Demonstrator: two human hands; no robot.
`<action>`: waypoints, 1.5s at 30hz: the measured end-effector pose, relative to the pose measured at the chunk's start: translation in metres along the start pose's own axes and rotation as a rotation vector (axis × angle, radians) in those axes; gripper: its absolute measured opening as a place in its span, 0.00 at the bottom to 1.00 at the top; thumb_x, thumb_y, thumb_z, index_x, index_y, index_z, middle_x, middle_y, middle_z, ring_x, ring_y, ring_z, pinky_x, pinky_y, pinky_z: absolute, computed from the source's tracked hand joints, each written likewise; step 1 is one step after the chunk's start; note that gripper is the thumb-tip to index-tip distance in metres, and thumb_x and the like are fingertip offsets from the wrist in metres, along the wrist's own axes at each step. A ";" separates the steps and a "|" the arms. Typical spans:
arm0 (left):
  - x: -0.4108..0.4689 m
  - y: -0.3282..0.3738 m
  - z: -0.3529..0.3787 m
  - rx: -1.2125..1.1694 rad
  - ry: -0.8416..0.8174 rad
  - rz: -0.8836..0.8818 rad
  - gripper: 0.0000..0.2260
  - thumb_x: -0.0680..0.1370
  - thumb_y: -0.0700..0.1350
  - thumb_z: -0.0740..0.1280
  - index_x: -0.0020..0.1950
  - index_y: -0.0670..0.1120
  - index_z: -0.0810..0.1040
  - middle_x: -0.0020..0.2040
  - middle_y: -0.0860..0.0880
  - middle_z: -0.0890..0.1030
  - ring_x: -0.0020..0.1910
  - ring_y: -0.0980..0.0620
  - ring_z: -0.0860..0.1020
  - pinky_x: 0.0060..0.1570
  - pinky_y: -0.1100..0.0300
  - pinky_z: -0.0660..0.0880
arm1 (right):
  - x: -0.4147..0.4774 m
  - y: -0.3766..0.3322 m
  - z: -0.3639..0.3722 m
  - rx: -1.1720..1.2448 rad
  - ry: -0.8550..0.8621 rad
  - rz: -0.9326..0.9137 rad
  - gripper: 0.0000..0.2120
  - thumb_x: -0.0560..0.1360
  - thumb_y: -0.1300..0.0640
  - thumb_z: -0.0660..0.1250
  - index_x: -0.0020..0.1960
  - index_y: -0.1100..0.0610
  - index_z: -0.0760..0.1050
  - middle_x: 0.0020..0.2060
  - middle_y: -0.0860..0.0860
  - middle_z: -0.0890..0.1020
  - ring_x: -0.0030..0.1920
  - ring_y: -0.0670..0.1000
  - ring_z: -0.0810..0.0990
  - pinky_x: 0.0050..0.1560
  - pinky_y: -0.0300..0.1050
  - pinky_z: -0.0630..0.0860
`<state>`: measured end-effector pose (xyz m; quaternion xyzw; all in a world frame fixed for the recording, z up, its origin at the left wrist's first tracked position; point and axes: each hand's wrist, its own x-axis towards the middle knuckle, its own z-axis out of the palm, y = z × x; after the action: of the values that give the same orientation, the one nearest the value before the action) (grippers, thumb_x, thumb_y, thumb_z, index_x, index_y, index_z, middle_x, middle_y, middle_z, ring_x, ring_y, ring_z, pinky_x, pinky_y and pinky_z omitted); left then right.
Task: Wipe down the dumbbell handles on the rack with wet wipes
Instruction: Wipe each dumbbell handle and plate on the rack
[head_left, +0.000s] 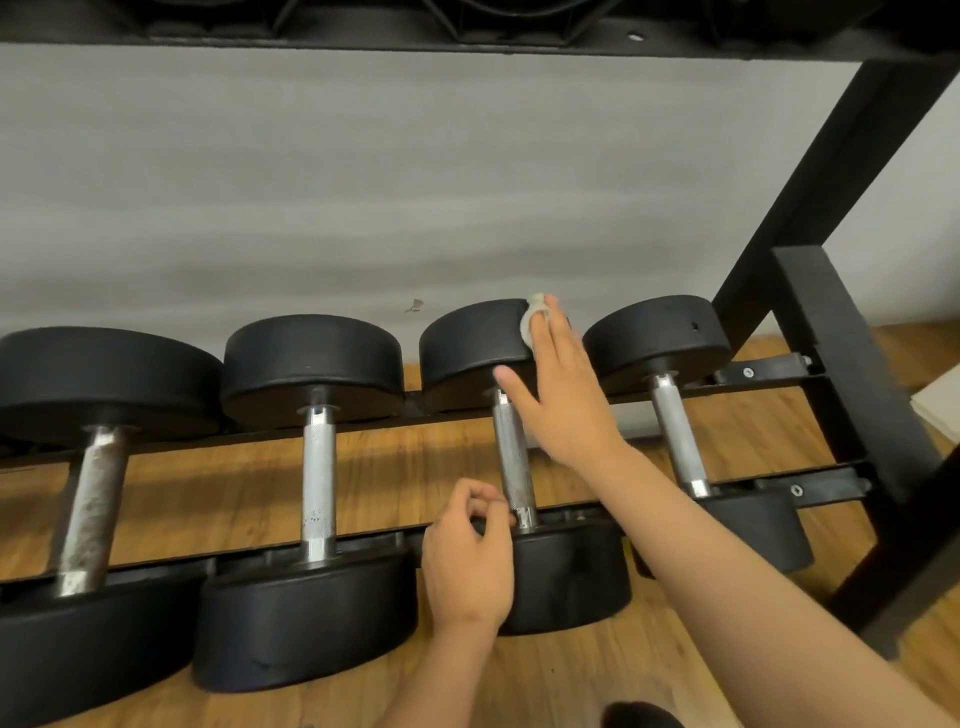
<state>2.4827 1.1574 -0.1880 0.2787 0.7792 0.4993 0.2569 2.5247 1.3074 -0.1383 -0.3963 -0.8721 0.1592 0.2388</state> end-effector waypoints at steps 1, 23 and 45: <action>-0.001 0.001 -0.001 0.000 -0.003 -0.011 0.06 0.79 0.47 0.62 0.44 0.55 0.75 0.40 0.55 0.82 0.43 0.59 0.77 0.39 0.62 0.68 | 0.011 0.000 -0.003 0.057 -0.037 0.023 0.40 0.79 0.40 0.59 0.80 0.55 0.41 0.79 0.48 0.42 0.79 0.50 0.44 0.78 0.49 0.52; -0.003 0.005 -0.004 -0.028 -0.012 0.006 0.06 0.78 0.45 0.64 0.42 0.53 0.76 0.35 0.55 0.81 0.40 0.60 0.78 0.43 0.63 0.70 | 0.008 0.045 0.005 0.548 -0.089 0.250 0.46 0.75 0.61 0.71 0.80 0.51 0.44 0.79 0.47 0.49 0.76 0.44 0.52 0.68 0.33 0.55; -0.002 0.005 -0.003 -0.012 -0.011 -0.001 0.07 0.78 0.43 0.65 0.42 0.54 0.75 0.35 0.57 0.82 0.38 0.62 0.79 0.42 0.62 0.71 | -0.010 0.071 0.035 1.043 -0.076 0.439 0.38 0.72 0.70 0.70 0.77 0.55 0.59 0.71 0.51 0.71 0.72 0.49 0.69 0.71 0.47 0.66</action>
<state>2.4827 1.1560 -0.1821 0.2792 0.7749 0.5023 0.2631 2.5547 1.3420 -0.2034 -0.3919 -0.5830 0.6292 0.3326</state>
